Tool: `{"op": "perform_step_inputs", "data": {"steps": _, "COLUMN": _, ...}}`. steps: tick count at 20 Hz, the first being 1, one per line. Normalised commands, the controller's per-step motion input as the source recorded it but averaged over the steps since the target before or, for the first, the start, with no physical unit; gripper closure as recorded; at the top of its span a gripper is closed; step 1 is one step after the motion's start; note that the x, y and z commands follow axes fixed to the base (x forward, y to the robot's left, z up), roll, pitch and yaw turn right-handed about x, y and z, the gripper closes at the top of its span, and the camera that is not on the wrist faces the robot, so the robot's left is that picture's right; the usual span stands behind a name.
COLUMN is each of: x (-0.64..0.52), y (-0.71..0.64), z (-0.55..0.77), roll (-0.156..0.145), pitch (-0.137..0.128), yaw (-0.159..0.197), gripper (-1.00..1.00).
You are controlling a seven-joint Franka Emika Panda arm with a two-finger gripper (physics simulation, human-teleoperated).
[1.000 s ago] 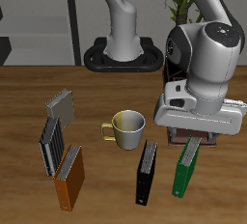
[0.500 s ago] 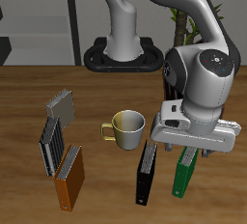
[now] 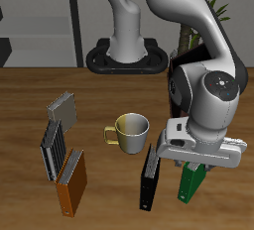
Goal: Place the green book into the left desk caddy's left compartment
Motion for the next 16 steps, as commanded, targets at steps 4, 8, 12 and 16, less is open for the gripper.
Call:
{"op": "perform_step_inputs", "data": {"steps": 4, "x": -0.04, "y": 0.06, "z": 0.00, "roll": 0.011, "pitch": 0.002, "yaw": 0.014, "gripper": 1.00}}
{"op": "perform_step_inputs", "data": {"steps": 8, "x": -0.05, "y": 0.02, "z": 0.24, "roll": 0.004, "pitch": -0.026, "yaw": -0.008, "gripper": 1.00}}
{"op": "perform_step_inputs", "data": {"steps": 12, "x": -0.11, "y": -0.07, "z": 0.51, "roll": -0.006, "pitch": -0.053, "yaw": -0.017, "gripper": 1.00}}
{"op": "perform_step_inputs", "data": {"steps": 16, "x": -0.19, "y": -0.05, "z": 0.63, "roll": -0.009, "pitch": -0.074, "yaw": 0.004, "gripper": 1.00}}
